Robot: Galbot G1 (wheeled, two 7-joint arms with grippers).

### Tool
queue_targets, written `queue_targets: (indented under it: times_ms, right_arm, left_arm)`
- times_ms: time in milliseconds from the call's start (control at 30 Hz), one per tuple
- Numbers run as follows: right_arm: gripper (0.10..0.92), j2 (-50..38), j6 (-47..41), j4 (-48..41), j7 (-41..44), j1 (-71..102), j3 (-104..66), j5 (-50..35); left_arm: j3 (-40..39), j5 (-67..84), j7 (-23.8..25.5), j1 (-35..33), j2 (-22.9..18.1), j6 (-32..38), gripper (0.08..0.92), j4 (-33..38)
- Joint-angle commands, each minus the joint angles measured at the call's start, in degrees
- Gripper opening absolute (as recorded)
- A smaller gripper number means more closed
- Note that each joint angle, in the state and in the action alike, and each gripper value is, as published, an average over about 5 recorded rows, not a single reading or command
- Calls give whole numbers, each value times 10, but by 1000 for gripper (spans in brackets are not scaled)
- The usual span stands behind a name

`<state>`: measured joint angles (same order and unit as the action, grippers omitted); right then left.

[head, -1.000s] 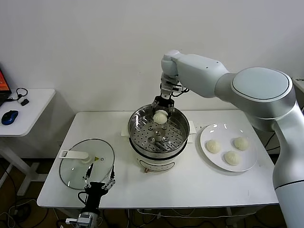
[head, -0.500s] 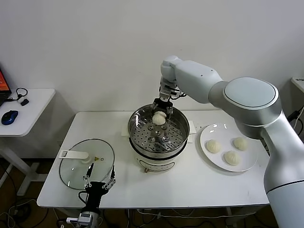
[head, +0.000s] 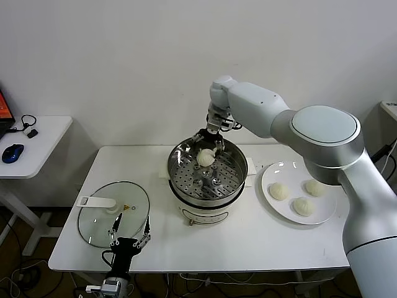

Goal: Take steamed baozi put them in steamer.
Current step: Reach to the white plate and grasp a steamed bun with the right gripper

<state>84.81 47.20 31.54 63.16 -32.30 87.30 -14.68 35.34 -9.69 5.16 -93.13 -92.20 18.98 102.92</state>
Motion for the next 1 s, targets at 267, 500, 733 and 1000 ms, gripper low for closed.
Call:
queue_targets:
  times_ms: [267,500,733,1000]
  right_arm:
    - [823,-91,23,91,18,-136,118,-173]
    - [823,-170,-188,200,-43,-226,233,-200]
    - [823,-245,-391,282,-43,-281,293,-224]
    - [823,-315,-531,344,-57,-255,306,-261]
  left_arm:
    - [-4,-7,0,-7,-9,-2,823,8]
    - [-4,-8,0,-10,-8,-3,823,9]
    - [-9,-9,0,-6,-8,-4,823,3]
    - [-10,-11,1,-5,-8,-4,823,1]
